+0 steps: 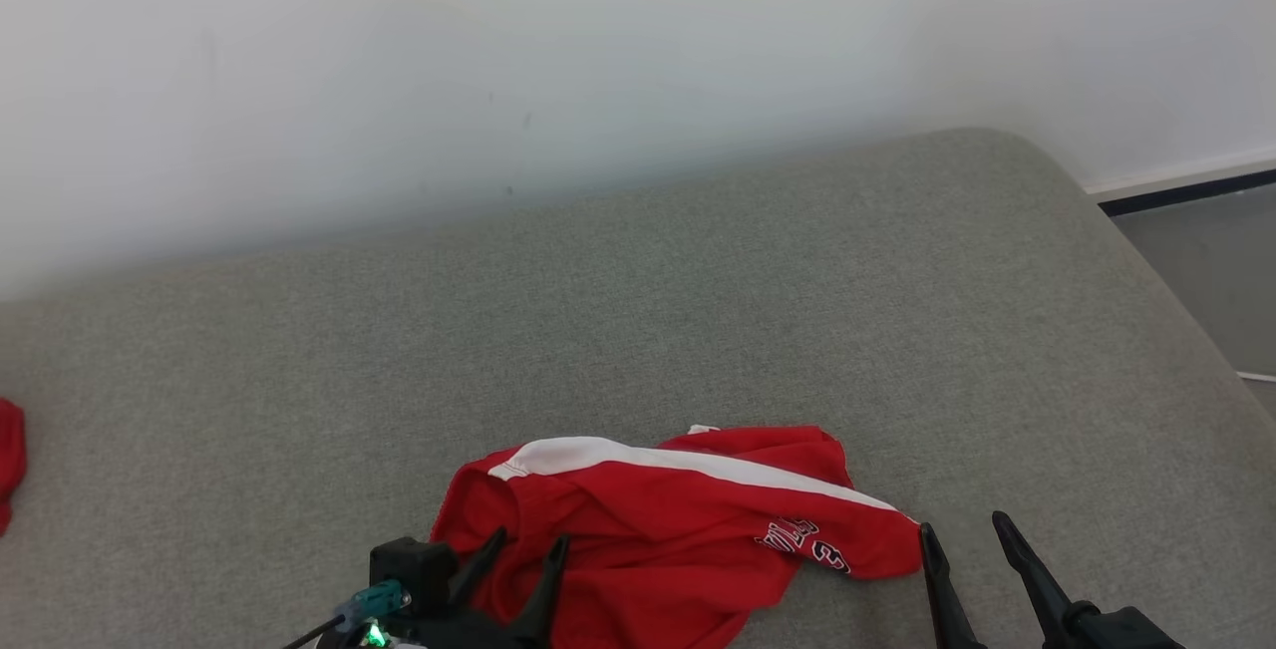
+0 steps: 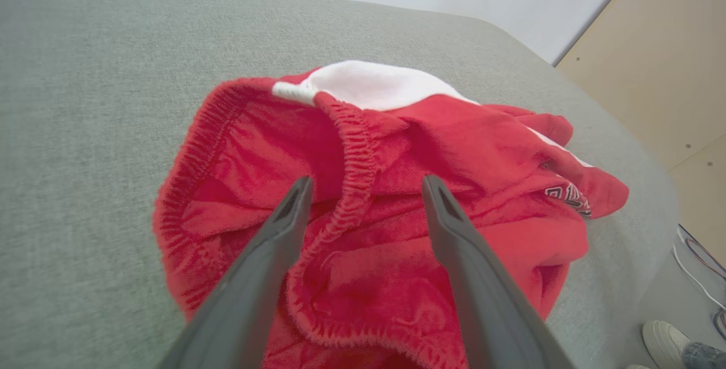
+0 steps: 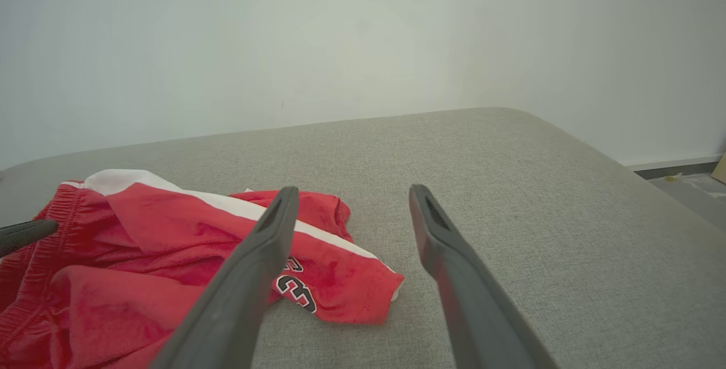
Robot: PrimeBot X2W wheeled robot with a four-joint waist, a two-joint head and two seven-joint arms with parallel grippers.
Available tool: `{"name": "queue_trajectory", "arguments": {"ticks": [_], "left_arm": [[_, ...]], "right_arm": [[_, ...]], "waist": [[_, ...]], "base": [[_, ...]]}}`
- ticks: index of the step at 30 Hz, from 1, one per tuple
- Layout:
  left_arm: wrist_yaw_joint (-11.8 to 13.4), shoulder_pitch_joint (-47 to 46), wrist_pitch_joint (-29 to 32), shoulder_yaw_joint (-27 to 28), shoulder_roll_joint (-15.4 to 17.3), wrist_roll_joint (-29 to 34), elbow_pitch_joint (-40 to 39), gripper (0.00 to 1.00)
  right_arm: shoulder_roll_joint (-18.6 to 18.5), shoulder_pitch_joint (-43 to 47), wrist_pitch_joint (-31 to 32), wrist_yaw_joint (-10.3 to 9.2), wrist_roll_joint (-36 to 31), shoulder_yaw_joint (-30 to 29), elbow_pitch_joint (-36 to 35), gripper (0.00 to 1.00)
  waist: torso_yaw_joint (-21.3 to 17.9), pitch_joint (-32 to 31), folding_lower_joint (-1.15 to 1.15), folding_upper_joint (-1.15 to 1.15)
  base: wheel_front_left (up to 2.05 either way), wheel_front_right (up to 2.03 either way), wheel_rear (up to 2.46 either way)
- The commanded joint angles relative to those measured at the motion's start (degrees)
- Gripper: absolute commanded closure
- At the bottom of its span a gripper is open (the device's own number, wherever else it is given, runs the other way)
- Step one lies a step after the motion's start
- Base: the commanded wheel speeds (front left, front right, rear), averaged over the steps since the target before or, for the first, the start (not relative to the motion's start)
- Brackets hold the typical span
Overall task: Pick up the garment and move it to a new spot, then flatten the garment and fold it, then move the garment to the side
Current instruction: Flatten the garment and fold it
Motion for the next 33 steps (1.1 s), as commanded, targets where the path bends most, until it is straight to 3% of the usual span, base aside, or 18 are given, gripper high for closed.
{"name": "queue_trajectory", "arguments": {"ticks": [1, 4, 5, 7, 8, 9, 14, 18, 26, 30, 33], "left_arm": [[0.09, -0.83, 0.09, -0.17, 0.11, -0.58, 0.52, 0.00], [0.09, -1.91, -0.27, -1.05, 0.05, -1.48, 2.09, 0.00], [0.09, -2.20, -0.47, -1.31, 0.07, -1.51, 2.50, 0.08], [0.09, -2.76, -1.02, -1.75, 0.23, -1.88, 3.38, 0.62], [0.09, -2.96, -1.23, -2.03, 0.28, -2.09, 3.73, 0.69], [0.09, -3.14, -1.41, -2.29, 0.32, -2.32, 4.14, 1.00], [0.09, -3.35, -1.72, -3.61, 0.49, -4.95, 4.71, 1.00], [0.09, -0.28, -2.25, -3.58, 2.13, -10.30, 0.17, 1.00], [0.09, 11.34, 3.04, -5.65, 12.15, -21.66, -18.03, 1.00], [1.10, 13.80, 4.25, -5.40, 14.23, -22.57, -20.35, 1.00], [3.41, 14.81, 3.99, -5.53, 15.42, -20.50, -20.89, 1.00]], "right_arm": [[0.13, -0.28, -0.23, 0.06, 0.06, 0.00, 0.11, 0.00], [0.25, -0.45, -0.25, 0.06, 0.18, -0.12, 0.22, 0.00], [0.26, -0.44, -0.26, 0.06, 0.20, -0.18, 0.21, 0.00], [0.32, -0.40, -0.26, 0.06, 0.21, -0.28, 0.27, 0.00], [0.37, -0.41, -0.27, 0.06, 0.23, -0.28, 0.29, 0.00], [0.42, -0.42, -0.27, 0.06, 0.27, -0.21, 0.34, 0.00], [0.59, -0.55, -0.29, 0.06, 0.44, -0.20, 0.37, 0.00], [0.72, -0.20, -0.28, 0.06, 0.52, -0.30, 0.13, 0.00], [0.70, 0.96, -0.21, 0.06, 0.79, -1.02, -0.02, 0.00], [0.71, 0.74, -0.20, 0.06, 0.73, -0.83, 0.03, 0.00], [0.55, 0.58, -0.20, 0.06, 0.73, -0.56, 0.25, 0.00]], "waist": [[-0.97, 0.91, -0.01, -0.01], [-1.17, 1.13, -0.01, -0.01], [-1.15, 1.19, -0.01, -0.01], [-0.99, 1.24, -0.01, -0.01], [-0.84, 1.25, -0.01, -0.01], [-0.67, 1.24, -0.01, -0.01], [0.52, 1.10, -0.01, -0.01], [1.24, 0.91, -0.01, -0.01], [3.76, 1.01, -0.01, -0.01], [4.51, 0.99, -0.01, -0.01], [5.12, 0.97, -0.01, -0.01]], "base": [[0.00, 0.00, 0.00], [0.00, 0.00, 0.00], [0.00, 0.00, 0.00], [0.00, 0.00, 0.00], [0.00, 0.00, 0.00], [0.00, 0.00, 0.00], [0.00, 0.00, 0.00], [0.00, 0.00, 0.00], [0.00, 0.00, 0.00], [0.00, 0.00, 0.00], [0.00, 0.00, 0.00]]}}
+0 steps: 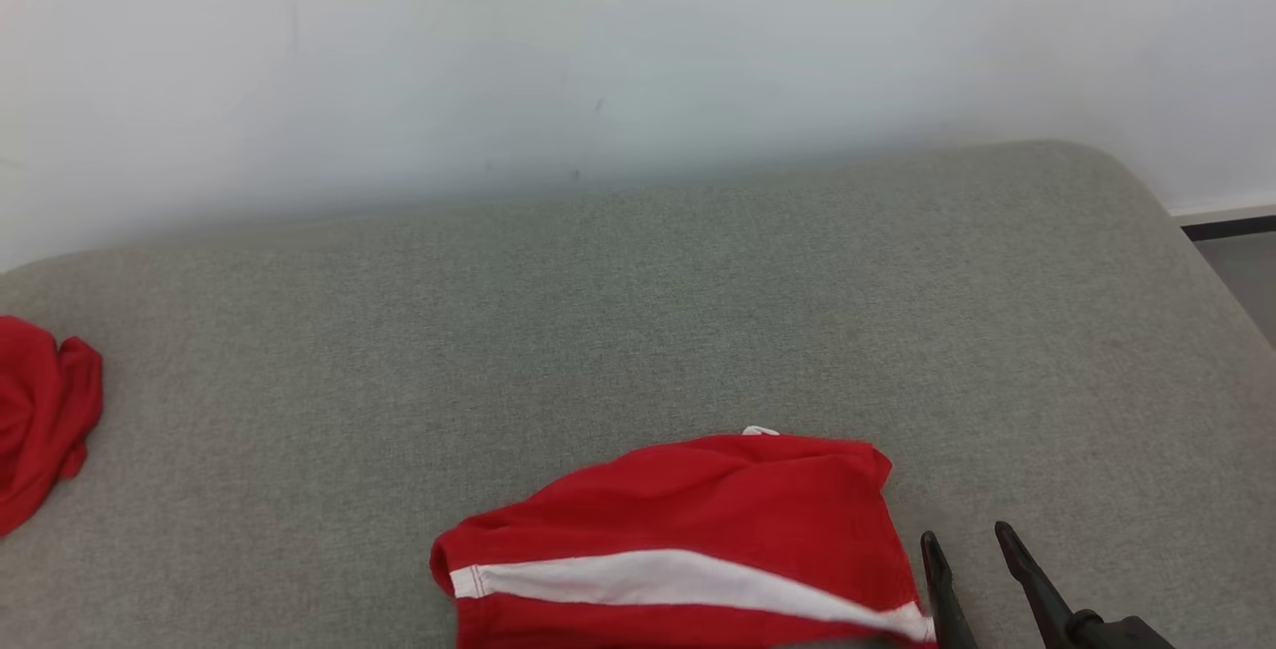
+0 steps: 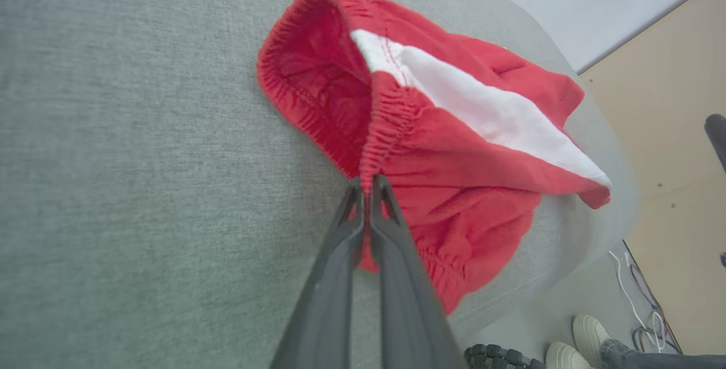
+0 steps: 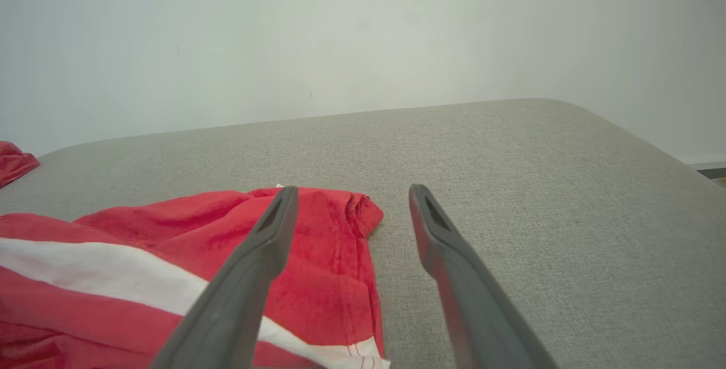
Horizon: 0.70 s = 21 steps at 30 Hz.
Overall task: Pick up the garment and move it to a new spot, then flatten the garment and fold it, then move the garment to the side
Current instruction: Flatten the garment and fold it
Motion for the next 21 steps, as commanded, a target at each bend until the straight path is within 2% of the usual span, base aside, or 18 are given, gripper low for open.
{"name": "queue_trajectory", "arguments": {"ticks": [1, 4, 10, 11, 12, 21], "left_arm": [[0.92, 0.79, -0.45, -0.07, 0.32, 1.00, 0.00, 1.00], [3.52, 0.58, -0.48, -0.58, 0.67, 3.11, 1.12, 1.00], [6.74, -0.34, -2.62, -0.28, -0.26, 5.22, 3.28, 1.00], [7.12, -0.48, -3.35, -0.14, -0.31, 5.65, 3.66, 0.16], [7.46, -0.31, -3.81, -0.12, -0.52, 5.81, 4.09, 0.00], [9.92, 1.67, -10.08, 2.75, -1.31, 8.14, 5.54, 0.00]], "right_arm": [[-0.10, -0.21, -0.05, 0.06, 0.18, 0.08, 0.17, 0.00], [-0.21, -0.39, -0.05, 0.06, 0.34, 0.29, 0.35, 0.00], [-0.50, -0.59, -0.05, 0.06, 0.63, 0.81, 0.92, 0.00], [-0.54, -0.63, -0.05, 0.06, 0.71, 0.84, 1.03, 0.00], [-0.62, -0.65, -0.05, 0.06, 0.84, 0.80, 1.18, 0.00], [-0.54, -0.34, 0.11, 0.06, 1.01, 0.16, 1.91, 0.00]], "waist": [[0.34, -0.03, 0.00, 0.00], [0.54, -0.06, 0.00, 0.00], [0.34, -0.10, 0.00, 0.00], [0.28, -0.11, 0.00, 0.00], [0.26, -0.13, 0.00, 0.00], [1.34, -0.91, 0.00, 0.00]], "base": [[0.00, 0.00, 0.00], [0.00, 0.00, 0.00], [0.00, 0.00, 0.00], [0.00, 0.00, 0.00], [0.00, 0.00, 0.00], [0.00, 0.00, 0.00]]}}
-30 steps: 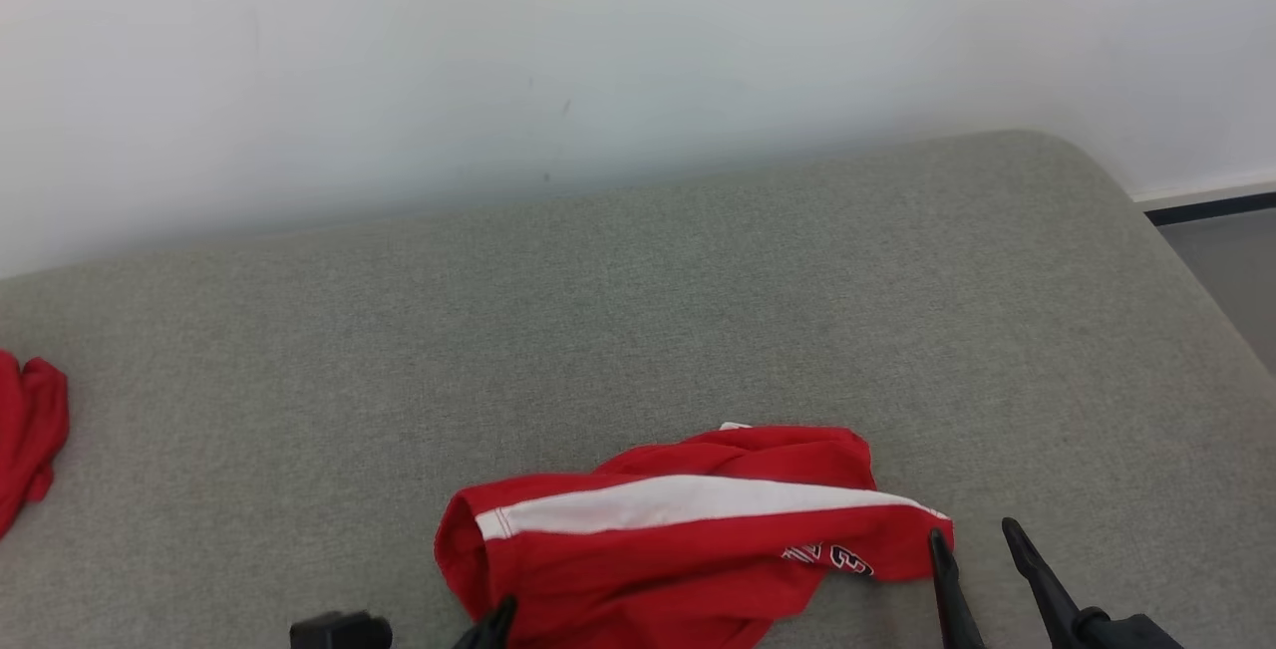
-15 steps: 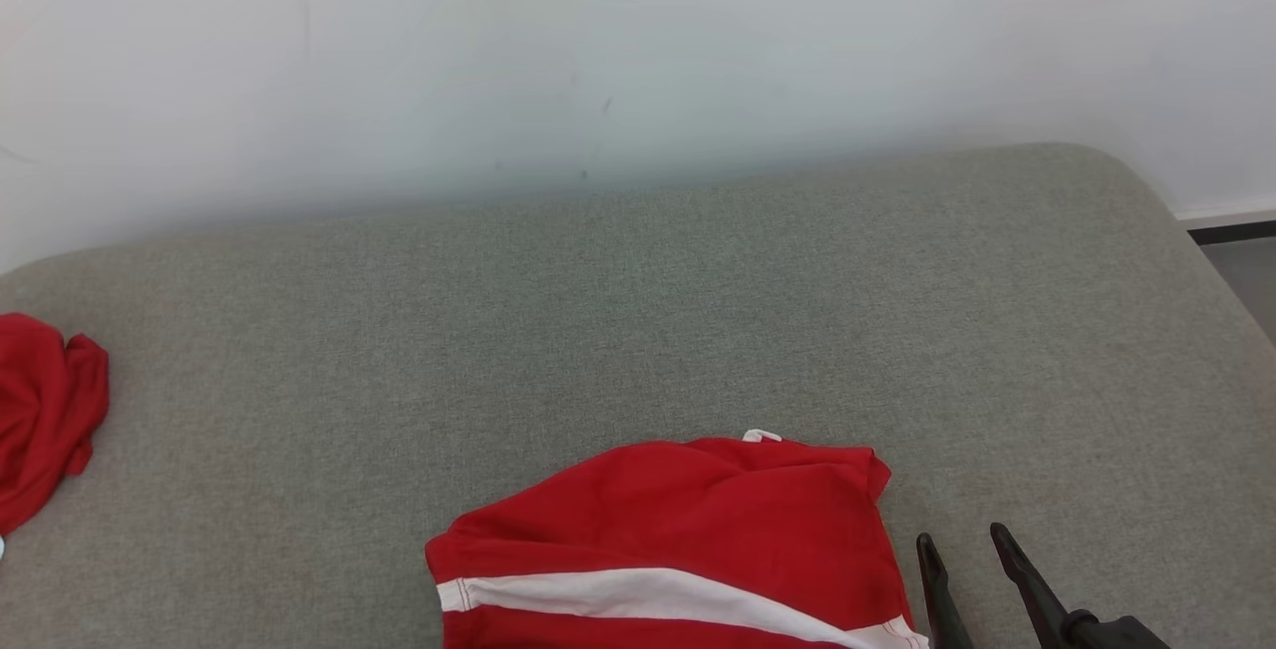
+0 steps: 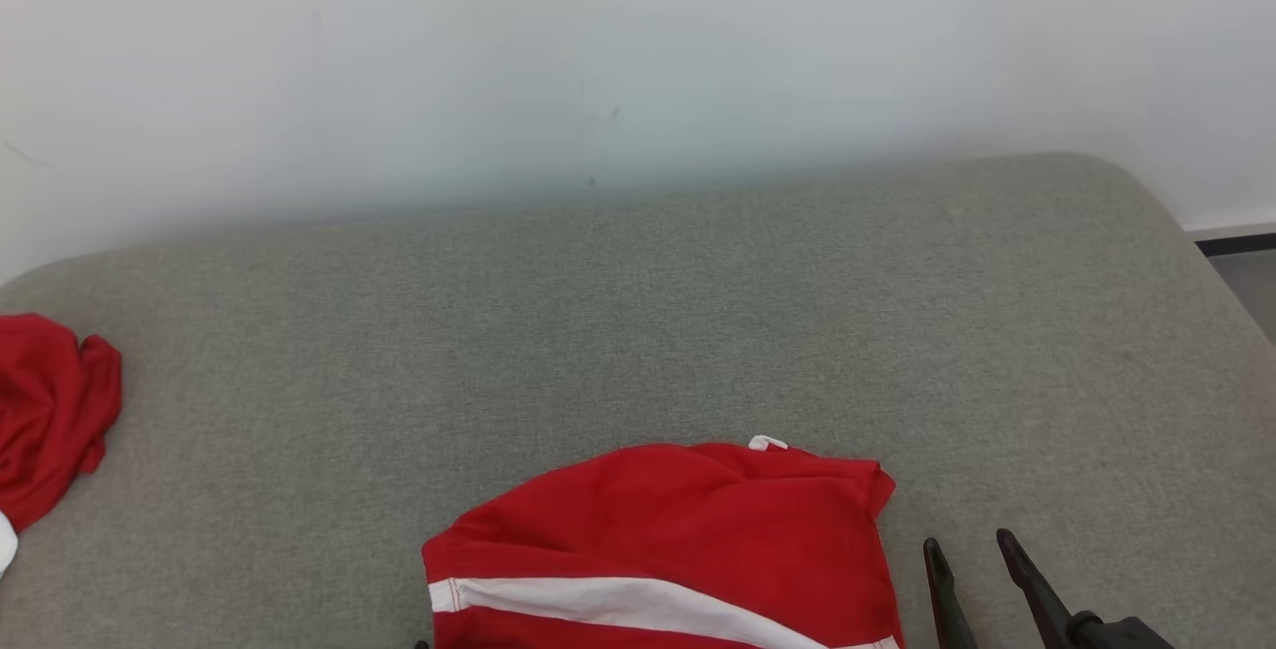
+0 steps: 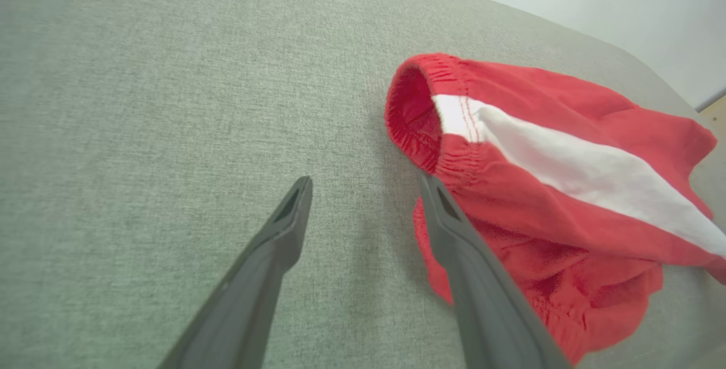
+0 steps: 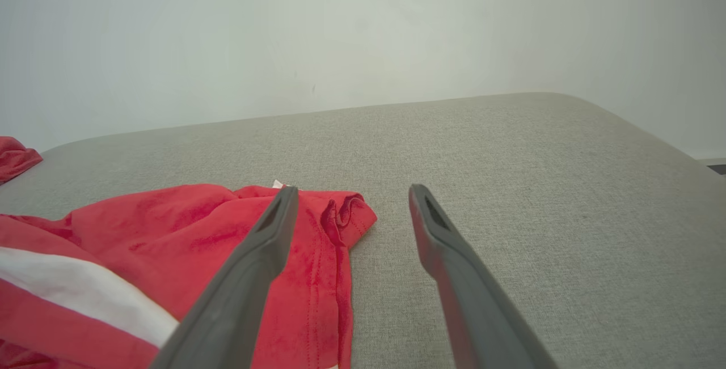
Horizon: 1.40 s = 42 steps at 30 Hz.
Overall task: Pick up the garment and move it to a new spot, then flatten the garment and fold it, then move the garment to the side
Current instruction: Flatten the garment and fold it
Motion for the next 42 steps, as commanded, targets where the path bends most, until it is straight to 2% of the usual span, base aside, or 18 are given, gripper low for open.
{"name": "queue_trajectory", "arguments": {"ticks": [1, 4, 8, 15, 21, 29, 36, 42], "left_arm": [[0.39, 1.00, -0.78, 0.84, -0.35, 1.13, -0.03, 0.00], [0.90, 1.75, -1.50, 3.62, -1.29, 3.52, -1.21, 0.00], [0.51, 4.32, -1.55, 10.94, -4.01, 10.47, -6.08, 0.00], [-4.54, 9.32, -1.53, 23.37, -10.45, 22.31, -13.13, 0.00], [-9.71, 12.03, -1.53, 30.83, -15.72, 29.44, -16.12, 0.00], [-12.52, 14.00, -1.54, 34.36, -18.31, 32.84, -15.10, 0.00], [-13.14, 15.11, -1.54, 35.80, -18.86, 35.28, -14.08, 0.00], [-13.08, 15.32, -1.54, 34.92, -18.67, 35.63, -14.04, 0.00]], "right_arm": [[0.00, 0.10, 0.24, 0.06, 0.21, -0.05, 0.14, 0.00], [0.02, 0.21, 0.93, 0.06, 0.56, -0.12, 0.41, 0.00], [0.10, 0.36, 1.81, 0.06, 0.67, -0.45, 0.47, 0.00], [0.15, -0.06, 1.66, 0.06, 0.56, -0.47, 0.02, 0.00], [0.40, 0.54, 1.31, 0.06, 0.19, -0.85, -0.25, 0.00], [0.25, 1.04, 1.61, 0.06, 0.32, -0.88, -0.05, 0.00], [-0.20, 2.02, 2.36, 0.06, 0.56, -1.66, -0.19, 0.00], [-0.19, 3.06, 2.75, 0.06, 0.38, -2.68, -0.64, 0.00]], "waist": [[0.54, -0.29, 0.00, 0.00], [1.41, -0.61, 0.00, 0.00], [2.88, -1.09, 0.00, 0.00], [4.65, -2.44, 0.00, 0.00], [5.51, -3.84, 0.00, 0.00], [5.48, -4.77, 0.00, 0.00], [5.10, -5.17, 0.00, 0.00], [4.97, -5.29, 0.00, 0.00]], "base": [[0.00, 0.00, 0.00], [0.00, 0.00, 0.00], [0.00, 0.00, 0.00], [0.00, 0.00, 0.00], [0.00, 0.00, 0.00], [0.00, 0.00, 0.00], [0.00, 0.00, 0.00], [0.00, 0.00, 0.00]]}}
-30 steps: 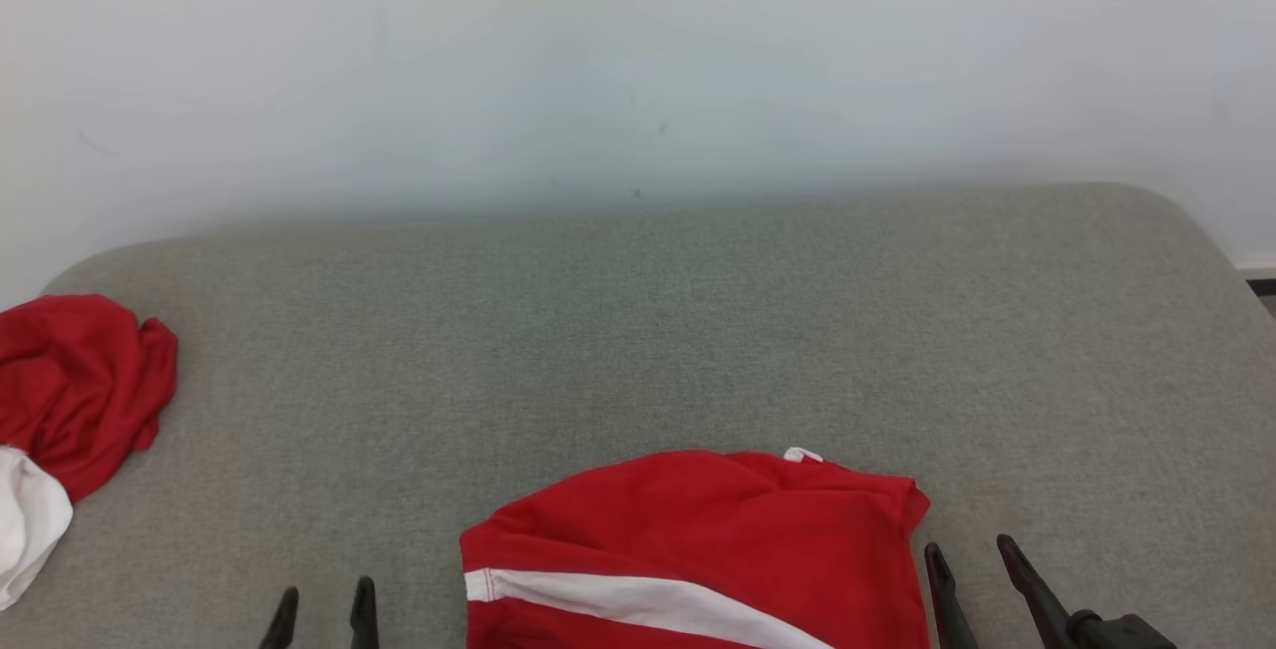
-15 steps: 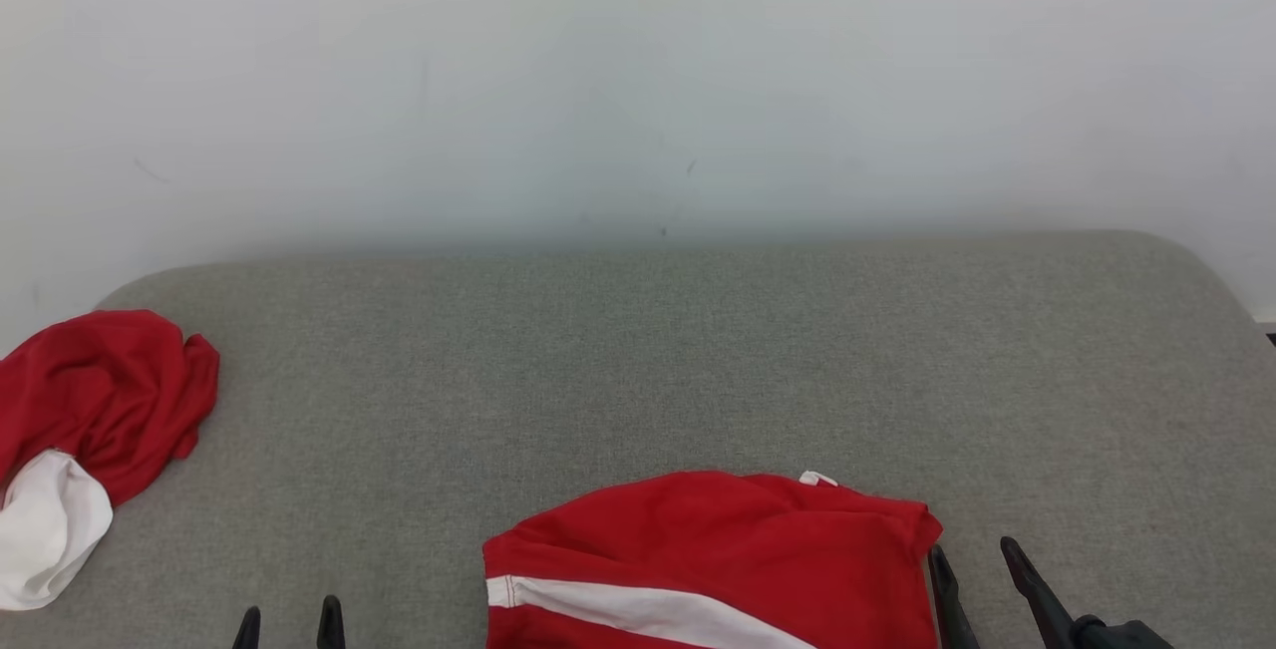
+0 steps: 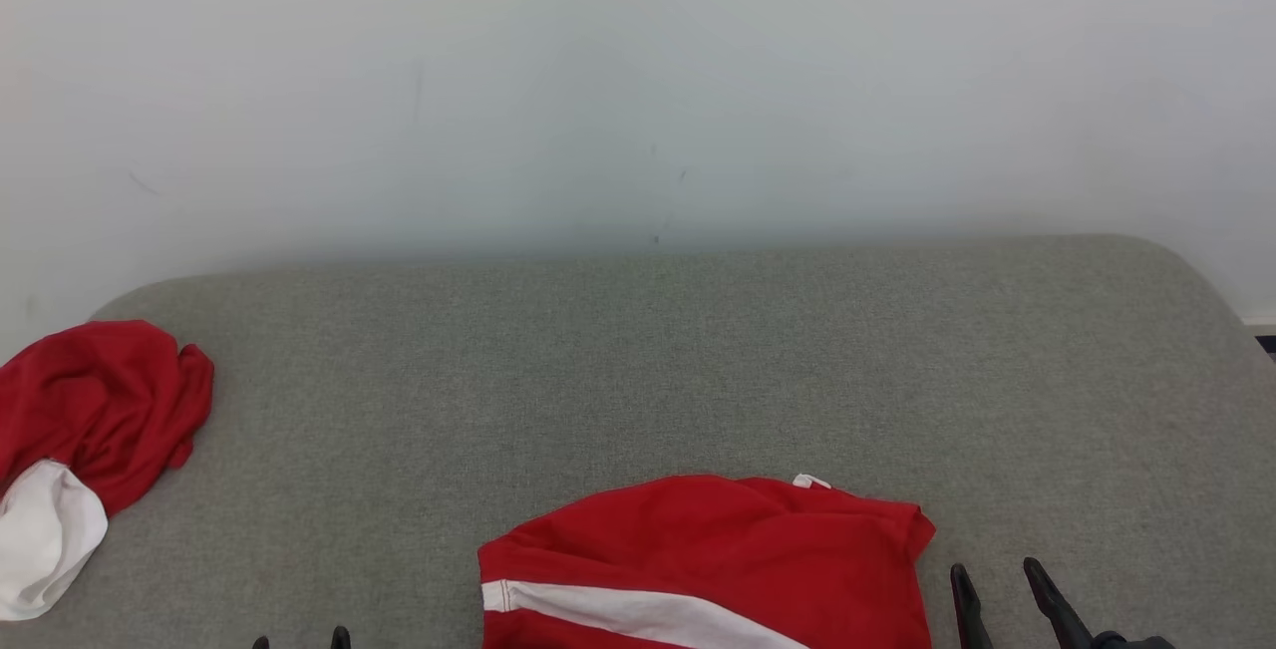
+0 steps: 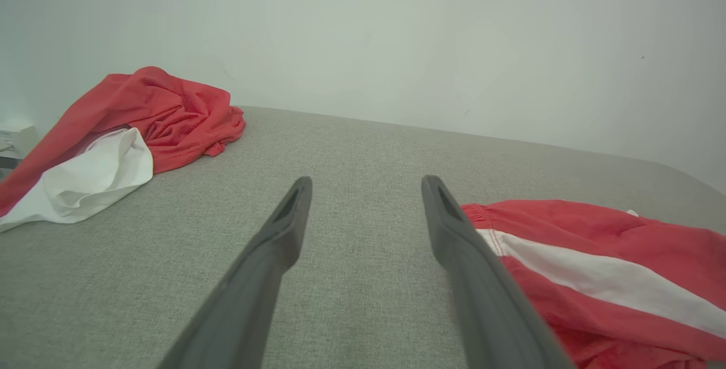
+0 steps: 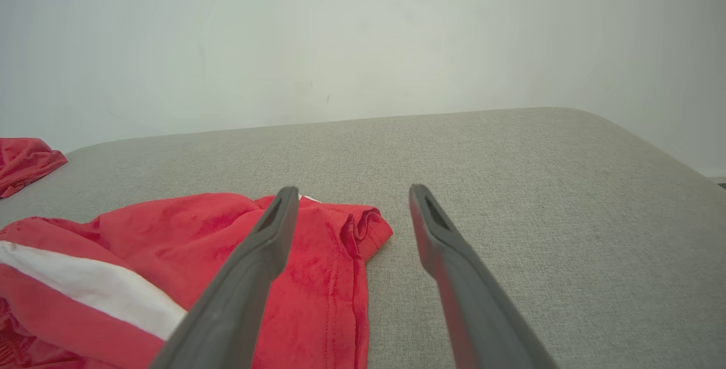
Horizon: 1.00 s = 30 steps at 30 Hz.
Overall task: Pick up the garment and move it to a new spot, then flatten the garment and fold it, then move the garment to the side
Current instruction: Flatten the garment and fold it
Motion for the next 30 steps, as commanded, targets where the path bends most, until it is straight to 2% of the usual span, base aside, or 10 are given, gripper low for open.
{"name": "queue_trajectory", "arguments": {"ticks": [1, 17, 25, 30], "left_arm": [[-0.07, 0.49, -0.20, -0.11, 0.10, 0.13, -0.04, 0.00], [-0.02, -0.53, -0.20, -2.11, 0.86, -1.60, 1.11, 0.00], [0.00, -5.19, -0.19, -8.87, 3.35, -4.06, 7.32, 0.00], [-0.01, -11.34, 6.10, -14.27, 4.94, -9.23, 12.65, 0.00]], "right_arm": [[-0.25, 0.74, 0.23, 0.06, 0.11, -0.16, -0.16, 0.00], [0.52, 0.62, 0.50, 0.06, 0.47, -0.06, -0.30, 0.00], [0.51, 0.03, 3.07, 0.06, 1.09, 0.08, 0.25, 0.00], [0.68, -0.22, 5.96, 0.06, 1.56, 0.48, 0.31, 0.00]], "waist": [[-0.03, 0.06, 0.00, 0.00], [-0.54, 0.84, 0.00, 0.00], [-1.23, 2.34, 0.00, 0.00], [-2.08, 3.58, 0.00, 0.00]], "base": [[0.00, 0.00, 0.00], [0.00, 0.00, 0.00], [0.00, 0.00, 0.00], [0.00, 0.00, 0.00]]}}
